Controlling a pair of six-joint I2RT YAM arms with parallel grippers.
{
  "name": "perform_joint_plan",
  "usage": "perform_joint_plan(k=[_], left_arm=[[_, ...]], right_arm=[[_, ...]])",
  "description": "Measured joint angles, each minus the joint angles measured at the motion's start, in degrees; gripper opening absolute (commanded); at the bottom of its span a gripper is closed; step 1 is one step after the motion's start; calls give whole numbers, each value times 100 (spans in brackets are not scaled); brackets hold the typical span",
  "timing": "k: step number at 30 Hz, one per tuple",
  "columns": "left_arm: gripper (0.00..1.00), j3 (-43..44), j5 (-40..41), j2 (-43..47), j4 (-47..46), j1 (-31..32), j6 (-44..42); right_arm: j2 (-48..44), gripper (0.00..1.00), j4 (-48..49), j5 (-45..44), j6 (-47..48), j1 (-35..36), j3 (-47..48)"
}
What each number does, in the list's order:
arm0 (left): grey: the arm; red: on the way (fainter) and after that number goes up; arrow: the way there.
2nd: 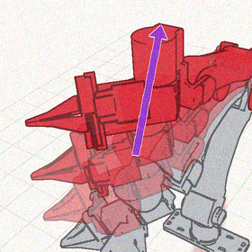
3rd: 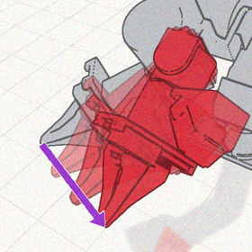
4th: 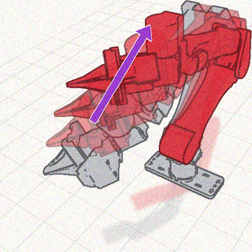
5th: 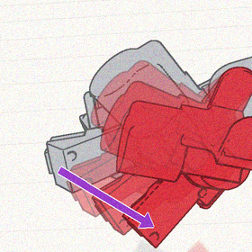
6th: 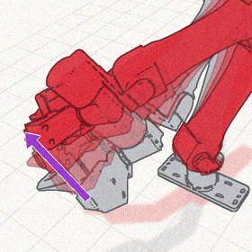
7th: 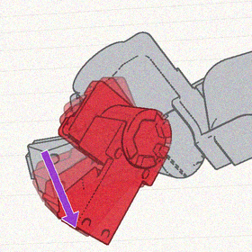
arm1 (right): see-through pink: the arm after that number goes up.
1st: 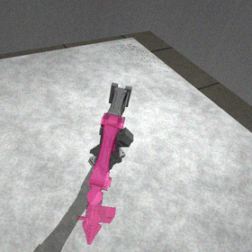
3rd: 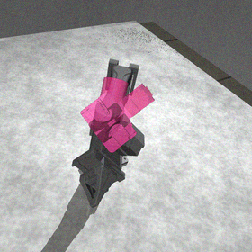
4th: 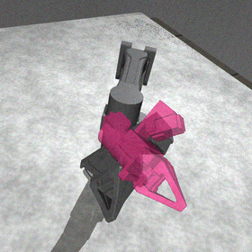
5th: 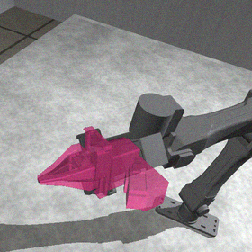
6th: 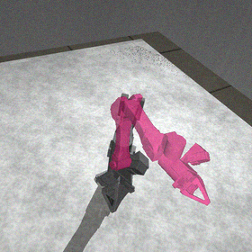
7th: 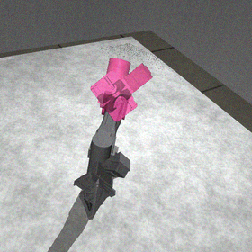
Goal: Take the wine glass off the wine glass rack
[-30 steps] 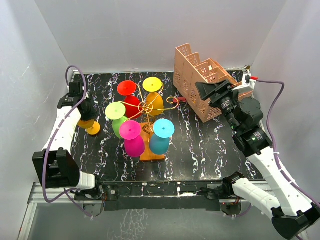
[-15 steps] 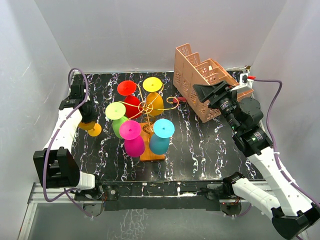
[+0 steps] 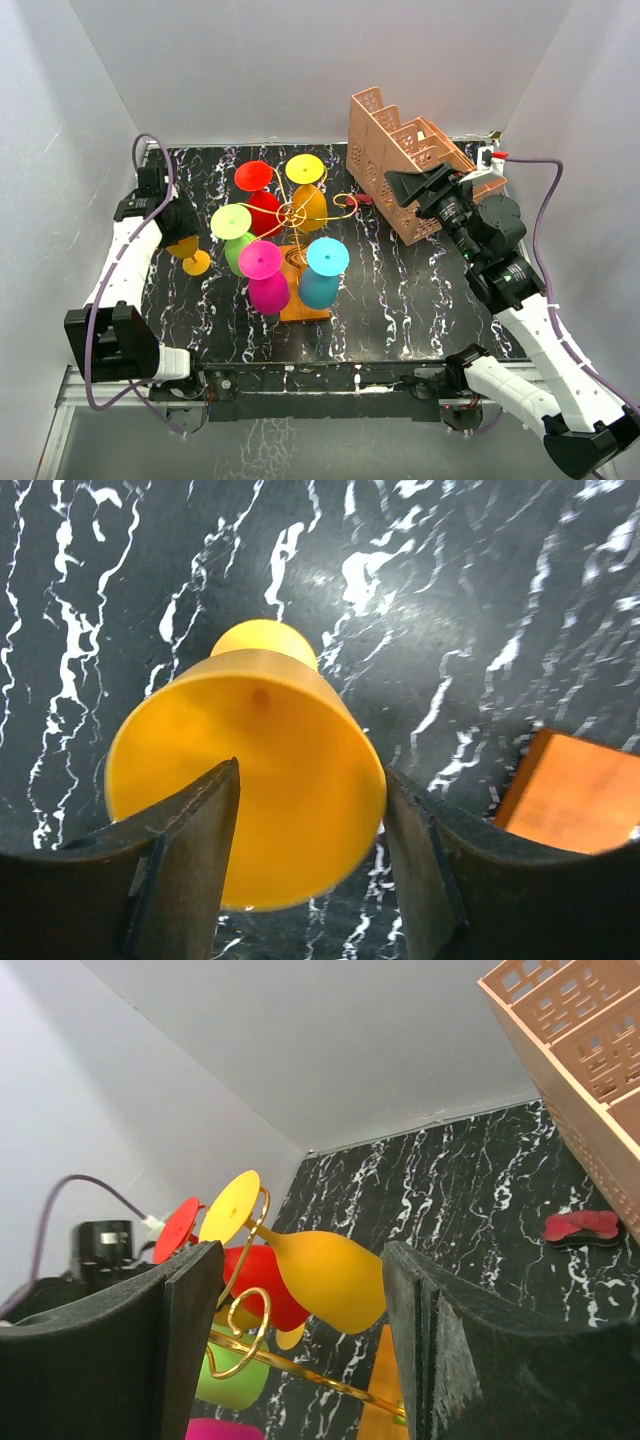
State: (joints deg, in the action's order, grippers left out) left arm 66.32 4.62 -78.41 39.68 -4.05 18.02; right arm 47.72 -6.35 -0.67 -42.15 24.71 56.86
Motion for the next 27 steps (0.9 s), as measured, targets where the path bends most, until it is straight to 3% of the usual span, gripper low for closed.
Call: perform_joint_plan(k=[5, 13, 15, 20, 27], left_arm=[[79, 503, -328, 402, 114, 0, 50], [93, 1263, -835, 1768, -57, 0, 236], [95, 1370, -1025, 2028, -173, -2, 304], [97, 1403, -1709, 2426, -516, 0, 509], [97, 1346, -2883, 2603, -1117, 0, 621]], right_arm=[[-13, 71, -125, -48, 385, 0, 4], [-50, 75, -660, 310, 1088, 0, 251], [-48, 76, -728, 634, 1252, 0, 365], [22, 90, -756, 1845, 1416, 0, 643], [560, 95, -715, 3945, 1062, 4, 706]])
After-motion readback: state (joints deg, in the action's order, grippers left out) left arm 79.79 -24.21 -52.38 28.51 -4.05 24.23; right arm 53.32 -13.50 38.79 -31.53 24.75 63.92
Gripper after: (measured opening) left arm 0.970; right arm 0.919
